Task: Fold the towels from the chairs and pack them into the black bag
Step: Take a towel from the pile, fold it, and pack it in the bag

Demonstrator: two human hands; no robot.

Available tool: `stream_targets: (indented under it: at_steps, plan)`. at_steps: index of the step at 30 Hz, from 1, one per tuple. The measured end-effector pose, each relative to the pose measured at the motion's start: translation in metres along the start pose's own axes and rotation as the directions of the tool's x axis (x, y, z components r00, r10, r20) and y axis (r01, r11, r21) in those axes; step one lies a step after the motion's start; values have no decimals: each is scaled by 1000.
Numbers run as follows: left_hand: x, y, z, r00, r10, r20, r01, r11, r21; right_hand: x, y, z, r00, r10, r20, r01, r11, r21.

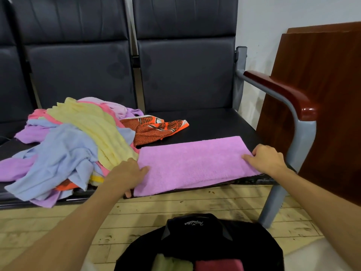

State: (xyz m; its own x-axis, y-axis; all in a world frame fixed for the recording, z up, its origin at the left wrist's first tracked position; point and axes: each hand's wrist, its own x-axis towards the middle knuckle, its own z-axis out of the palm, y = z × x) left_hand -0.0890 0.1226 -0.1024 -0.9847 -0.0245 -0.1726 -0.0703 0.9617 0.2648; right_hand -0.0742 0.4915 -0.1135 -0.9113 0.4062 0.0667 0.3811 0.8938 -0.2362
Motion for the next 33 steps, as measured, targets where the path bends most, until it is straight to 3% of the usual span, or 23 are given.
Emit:
stream_targets:
  at_steps: [3, 6, 10, 13, 15, 17, 19, 21, 24, 29, 31, 33]
  plan:
    - [0, 7, 3, 1000, -3, -12, 5, 990, 141, 1, -3, 0, 996, 66, 56, -64, 997, -37]
    - [8, 10, 8, 999, -5, 51, -1, 993, 121, 0, -8, 2, 993, 62, 101, -61, 998, -8]
    - [7, 18, 8, 998, 30, 60, -29, 1000, -11, -2, -13, -4, 990, 28, 141, -63, 966, 251]
    - [2, 23, 5, 1000, 2, -23, -9, 941, -339, -3, -12, -7, 988, 73, 137, -132, 860, 493]
    - [-4, 25, 4, 998, -60, -16, 31, 703, -710, -3, -10, -8, 967, 127, 222, -242, 736, 633]
    - [-9, 26, 0, 988, -84, 131, 152, 341, -928, -5, -7, -10, 933, 173, 315, -351, 628, 695]
    - [-11, 24, -6, 960, -53, 274, 278, 91, -956, -7, -6, -14, 906, 195, 376, -419, 541, 729]
    - [-8, 20, -8, 936, -2, 351, 351, 4, -936, -8, -6, -16, 891, 194, 410, -449, 509, 734]
    - [-6, 21, -6, 949, -16, 316, 316, 31, -948, -9, -5, -15, 876, 167, 453, -463, 555, 691]
    - [-3, 29, 1, 985, -160, 61, 112, 327, -938, -6, -6, -15, 880, 116, 460, -428, 610, 667]
    - [-5, 34, -1, 987, -152, 46, 88, 282, -955, -5, -7, -14, 893, 97, 440, -405, 600, 690]
    - [-8, 44, -8, 990, -130, 59, 77, 132, -988, -5, -7, -10, 901, 71, 428, -383, 594, 707]
